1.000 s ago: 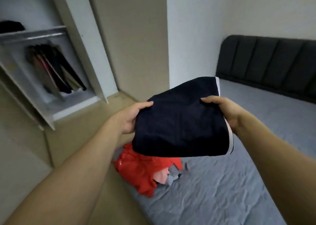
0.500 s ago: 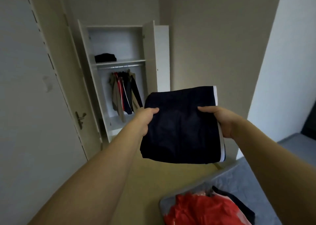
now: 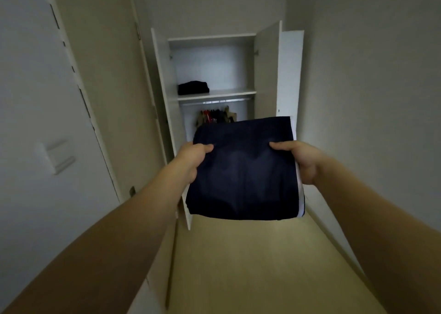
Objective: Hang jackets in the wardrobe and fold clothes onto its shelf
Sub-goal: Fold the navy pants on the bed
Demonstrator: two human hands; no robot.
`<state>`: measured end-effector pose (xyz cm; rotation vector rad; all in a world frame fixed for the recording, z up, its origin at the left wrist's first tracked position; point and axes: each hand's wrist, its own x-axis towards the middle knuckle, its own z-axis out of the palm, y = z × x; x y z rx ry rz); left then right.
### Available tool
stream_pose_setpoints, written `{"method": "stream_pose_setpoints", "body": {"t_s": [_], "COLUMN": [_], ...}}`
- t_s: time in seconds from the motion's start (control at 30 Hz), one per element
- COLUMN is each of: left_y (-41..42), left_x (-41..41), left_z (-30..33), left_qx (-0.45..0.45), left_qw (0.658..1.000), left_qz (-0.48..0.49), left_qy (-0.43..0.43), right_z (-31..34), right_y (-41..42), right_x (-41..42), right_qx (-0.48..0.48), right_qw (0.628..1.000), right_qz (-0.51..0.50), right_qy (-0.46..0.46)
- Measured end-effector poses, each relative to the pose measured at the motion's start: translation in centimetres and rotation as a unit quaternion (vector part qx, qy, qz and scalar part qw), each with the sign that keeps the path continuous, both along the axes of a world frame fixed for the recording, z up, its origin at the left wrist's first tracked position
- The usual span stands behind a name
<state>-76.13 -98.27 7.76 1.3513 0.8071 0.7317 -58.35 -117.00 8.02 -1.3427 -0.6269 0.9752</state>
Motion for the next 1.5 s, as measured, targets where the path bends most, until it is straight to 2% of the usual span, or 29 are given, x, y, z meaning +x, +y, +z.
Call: {"method": "stream_pose_setpoints", "body": {"t_s": [0.27,0.53,0.87,1.1,1.3,1.5], "left_y": [24.3,47.3,70.8,85.8,97.8,109.9], "left_x": [9.9,21.7,44.2,60.0,71.8,83.5], "left_z": [-1.6,3.5,3.1,8.0,11.9,12.4], "left_qx": [0.012,0.045,0.078,0.107,0.129,0.135], "left_qw": [0.999,0.998,0.995,0.992,0.99,0.99], "left_qz": [0.037,0.051,0.061,0.056,0.048,0.043], "left_qy": [-0.024,-0.006,-0.009,-0.03,0.02,-0.017], "right_z": [-1.1,3.1,2.2,6.8,8.4,9.4], "right_y": [25.2,49.3,73.6,89.0,100.3,111.6], "right_x": [10.9,22.7,45.0,60.5,71.1,81.9], "right_qx": [0.021,0.023,0.055,0.068,0.089,0.097], "right_qw": [0.999,0.998,0.997,0.997,0.996,0.994], "right_qz": [0.037,0.058,0.054,0.028,-0.001,-0.036], "right_qy": [-0.009,-0.007,0.009,0.001,-0.001,-0.025]}}
